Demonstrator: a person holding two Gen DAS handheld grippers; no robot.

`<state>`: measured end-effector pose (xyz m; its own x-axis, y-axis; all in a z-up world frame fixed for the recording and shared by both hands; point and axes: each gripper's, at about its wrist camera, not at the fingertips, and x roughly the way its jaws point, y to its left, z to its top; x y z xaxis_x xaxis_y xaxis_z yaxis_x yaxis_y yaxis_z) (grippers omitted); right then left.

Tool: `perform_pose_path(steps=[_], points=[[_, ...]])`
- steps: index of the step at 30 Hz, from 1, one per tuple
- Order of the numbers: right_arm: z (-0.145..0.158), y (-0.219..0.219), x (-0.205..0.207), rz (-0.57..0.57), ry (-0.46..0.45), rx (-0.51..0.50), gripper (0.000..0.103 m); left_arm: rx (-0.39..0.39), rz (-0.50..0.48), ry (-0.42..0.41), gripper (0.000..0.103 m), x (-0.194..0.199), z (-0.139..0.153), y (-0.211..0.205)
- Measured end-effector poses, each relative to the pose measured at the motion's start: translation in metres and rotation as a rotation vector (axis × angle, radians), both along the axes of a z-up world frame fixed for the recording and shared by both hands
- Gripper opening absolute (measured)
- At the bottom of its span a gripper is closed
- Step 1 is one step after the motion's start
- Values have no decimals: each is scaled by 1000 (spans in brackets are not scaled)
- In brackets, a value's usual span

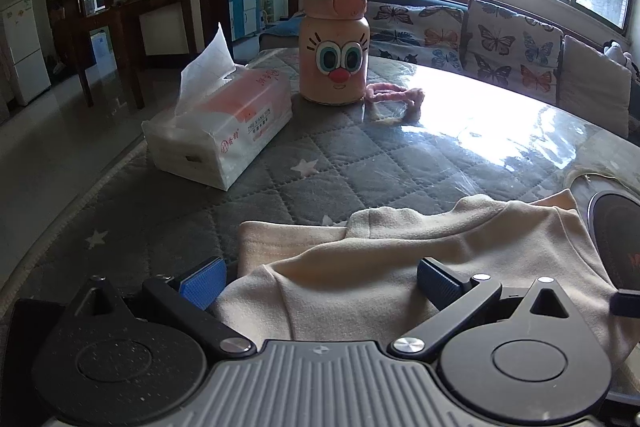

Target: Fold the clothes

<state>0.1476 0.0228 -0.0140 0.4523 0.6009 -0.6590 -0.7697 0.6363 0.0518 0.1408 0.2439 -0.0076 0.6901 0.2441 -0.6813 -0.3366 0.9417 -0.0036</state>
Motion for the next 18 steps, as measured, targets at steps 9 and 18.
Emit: perform_pose_path(steps=[9,18], points=[[4,-11,-6,17,-2,17,80,16,9,-37,103,-19,10,-6],[0,-11,-5,6,16,18,83,47,34,-46,103,-58,8,-6]])
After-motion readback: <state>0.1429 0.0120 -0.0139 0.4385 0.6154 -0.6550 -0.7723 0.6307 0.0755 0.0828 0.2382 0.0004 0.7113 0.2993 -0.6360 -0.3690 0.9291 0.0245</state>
